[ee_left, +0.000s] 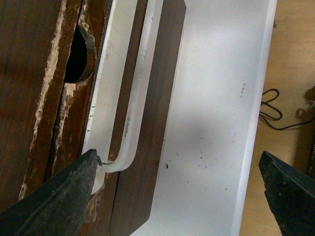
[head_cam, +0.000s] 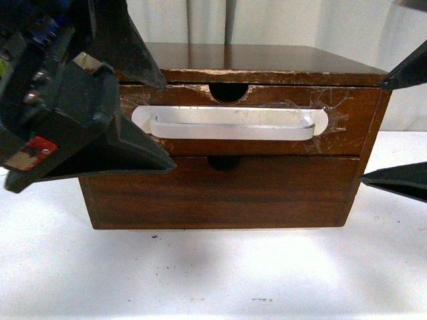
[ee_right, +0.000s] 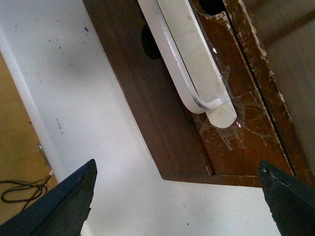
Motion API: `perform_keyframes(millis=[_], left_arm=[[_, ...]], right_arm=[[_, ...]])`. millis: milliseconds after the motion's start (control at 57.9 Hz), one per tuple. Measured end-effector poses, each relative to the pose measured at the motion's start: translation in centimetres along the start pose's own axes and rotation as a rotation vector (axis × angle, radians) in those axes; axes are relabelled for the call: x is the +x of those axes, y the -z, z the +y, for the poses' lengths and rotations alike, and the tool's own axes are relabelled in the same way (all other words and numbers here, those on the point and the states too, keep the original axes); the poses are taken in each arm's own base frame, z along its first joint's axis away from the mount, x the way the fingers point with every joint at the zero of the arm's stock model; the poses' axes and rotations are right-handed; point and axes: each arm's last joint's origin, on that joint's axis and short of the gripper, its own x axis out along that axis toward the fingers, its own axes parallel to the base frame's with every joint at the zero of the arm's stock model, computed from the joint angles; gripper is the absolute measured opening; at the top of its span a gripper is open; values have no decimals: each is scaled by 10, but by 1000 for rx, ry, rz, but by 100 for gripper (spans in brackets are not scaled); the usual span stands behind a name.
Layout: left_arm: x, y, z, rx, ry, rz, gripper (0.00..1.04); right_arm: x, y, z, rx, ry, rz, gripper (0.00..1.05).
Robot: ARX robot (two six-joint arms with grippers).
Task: Open drawer
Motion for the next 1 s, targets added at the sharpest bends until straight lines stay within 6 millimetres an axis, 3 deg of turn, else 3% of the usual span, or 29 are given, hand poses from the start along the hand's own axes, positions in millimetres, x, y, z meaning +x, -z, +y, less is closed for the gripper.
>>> perform_keyframes(millis=[432,656,1002], left_arm=[[33,6,6,-10,31,62,98],[42,9,7,-8,45,86,98],[43,11,8,-4,45,79,98]], right_arm=[[3,4,-2,12,-10,-11,96],[6,3,-2,8,-12,-15,96],[33,-8,4,-4,-33,-15,96]])
